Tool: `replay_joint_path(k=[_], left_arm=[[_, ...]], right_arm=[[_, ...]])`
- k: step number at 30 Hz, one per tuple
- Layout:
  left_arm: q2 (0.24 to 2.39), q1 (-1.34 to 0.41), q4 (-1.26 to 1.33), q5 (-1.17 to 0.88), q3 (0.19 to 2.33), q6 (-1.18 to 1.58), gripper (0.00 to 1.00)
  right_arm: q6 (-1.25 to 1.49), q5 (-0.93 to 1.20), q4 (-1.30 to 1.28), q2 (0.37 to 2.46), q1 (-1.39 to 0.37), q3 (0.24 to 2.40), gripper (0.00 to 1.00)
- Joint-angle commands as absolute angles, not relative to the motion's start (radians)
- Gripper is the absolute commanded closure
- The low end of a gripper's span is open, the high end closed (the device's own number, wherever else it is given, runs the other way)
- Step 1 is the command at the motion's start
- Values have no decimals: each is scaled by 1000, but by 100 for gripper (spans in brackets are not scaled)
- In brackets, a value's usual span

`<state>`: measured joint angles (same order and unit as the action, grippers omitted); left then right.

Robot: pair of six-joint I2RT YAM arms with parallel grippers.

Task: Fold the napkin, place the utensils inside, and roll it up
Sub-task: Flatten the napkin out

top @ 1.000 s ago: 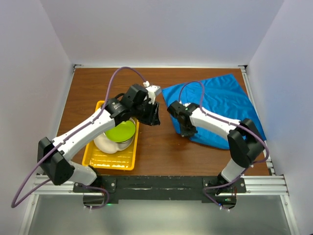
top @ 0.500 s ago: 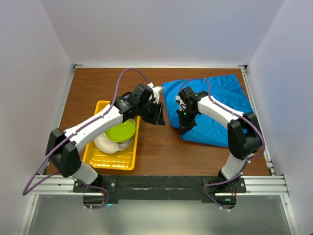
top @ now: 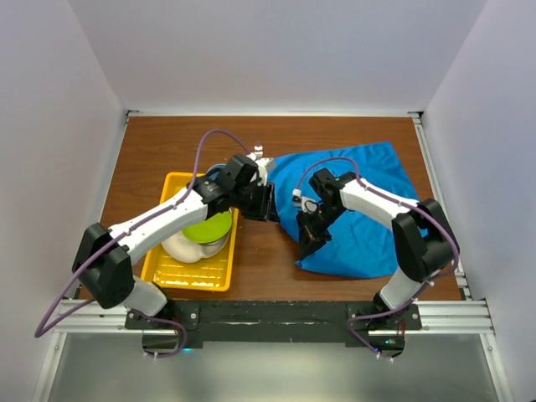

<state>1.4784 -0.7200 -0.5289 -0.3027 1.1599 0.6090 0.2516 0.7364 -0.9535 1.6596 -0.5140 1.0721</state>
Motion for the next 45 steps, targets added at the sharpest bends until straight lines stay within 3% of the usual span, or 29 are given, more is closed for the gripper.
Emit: replay_joint_path(k=[1, 4, 7, 14, 25, 35, 45], left_arm=[[1431, -716, -477, -311, 1151, 644, 59], [1424, -718, -466, -316, 1140, 656, 59], [1422, -718, -448, -324, 1123, 658, 59], [1576, -718, -350, -379, 1158, 646, 59], [1902, -721, -433, -163, 1396, 608, 67], [2068, -718, -459, -86, 1488, 597, 68], [2241, -667, -505, -78, 1696, 584, 67]], right_arm=[[253, 602, -963, 1726, -491, 1192, 68], [290, 431, -989, 1709, -477, 1265, 39], [330, 356, -976, 1629, -451, 1258, 30], [402, 168, -945, 1580, -310, 1221, 29], [454, -133, -897, 1629, -226, 1234, 36], [457, -101, -813, 1615, -138, 1118, 36], [462, -104, -755, 1746, -89, 1157, 36]])
